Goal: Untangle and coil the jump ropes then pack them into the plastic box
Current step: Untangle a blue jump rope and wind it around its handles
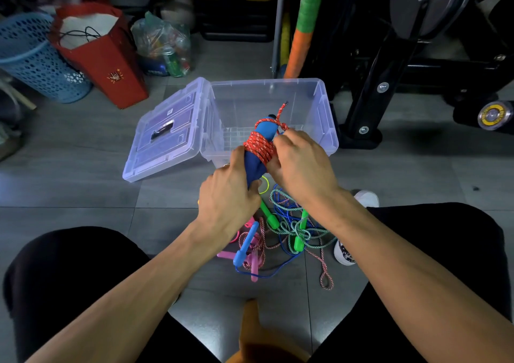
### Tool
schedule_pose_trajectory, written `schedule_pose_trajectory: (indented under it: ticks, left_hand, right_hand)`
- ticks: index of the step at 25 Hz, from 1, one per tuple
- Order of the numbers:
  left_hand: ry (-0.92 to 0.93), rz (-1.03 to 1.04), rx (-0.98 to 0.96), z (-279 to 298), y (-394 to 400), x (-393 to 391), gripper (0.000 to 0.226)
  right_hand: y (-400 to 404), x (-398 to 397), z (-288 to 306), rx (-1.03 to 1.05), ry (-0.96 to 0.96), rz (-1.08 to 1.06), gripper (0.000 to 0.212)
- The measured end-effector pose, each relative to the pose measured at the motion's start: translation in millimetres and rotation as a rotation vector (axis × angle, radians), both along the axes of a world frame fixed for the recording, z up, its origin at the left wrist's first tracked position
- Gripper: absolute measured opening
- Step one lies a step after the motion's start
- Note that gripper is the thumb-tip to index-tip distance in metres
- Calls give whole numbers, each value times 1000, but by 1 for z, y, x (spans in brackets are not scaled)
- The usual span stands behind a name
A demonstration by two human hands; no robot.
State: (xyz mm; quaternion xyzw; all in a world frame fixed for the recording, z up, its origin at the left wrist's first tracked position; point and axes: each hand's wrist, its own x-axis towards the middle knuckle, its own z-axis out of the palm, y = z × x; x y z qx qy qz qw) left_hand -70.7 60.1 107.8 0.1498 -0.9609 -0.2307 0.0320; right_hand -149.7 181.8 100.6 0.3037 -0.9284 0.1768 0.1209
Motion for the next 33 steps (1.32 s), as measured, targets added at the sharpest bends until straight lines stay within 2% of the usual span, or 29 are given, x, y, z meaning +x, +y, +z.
schedule_pose_trajectory:
  ticks: [3,8,11,12,16,18,20,23,25,31,33]
  left_hand:
    - [-26,39,134,-4,-6,-4,36]
    - [-10,-16,196,-3,-27,-16,25]
    - [-29,-52,176,-2,-33,-18,25]
    - [-33,-60,173,-1,-34,-18,26]
    - [-23,-62,171,1,-24,-15,27]
    - [-19,-58,121,1,-17,-14,28]
    - [-27,-62,86,2,-17,-14,31]
    - [-35,-55,197,3,-27,-19,29]
    - [-48,-63,284,4,-36,-23,23]
    - [-101,-120,375,8,-49,-28,19]
    - [-89,-113,379,8,-51,-27,21]
  right_hand:
    - [-2,2,-1,-68,27,19,18]
    - [0,-4,2,-365,-272,26,8]
    - [1,-2,4,-390,-391,42,2]
    - [2,0,5,-346,-344,41,4]
    - [-1,8,7,-85,66,-39,19]
    - [-4,9,8,-45,90,-54,25]
    - [-6,8,9,-101,-98,-102,29]
    - [-4,1,14,-445,-477,-172,28]
    - [-2,-5,19,-614,-633,-155,25]
    - [9,-4,38,-732,-873,-82,29]
    - [12,1,42,-632,-739,-103,23]
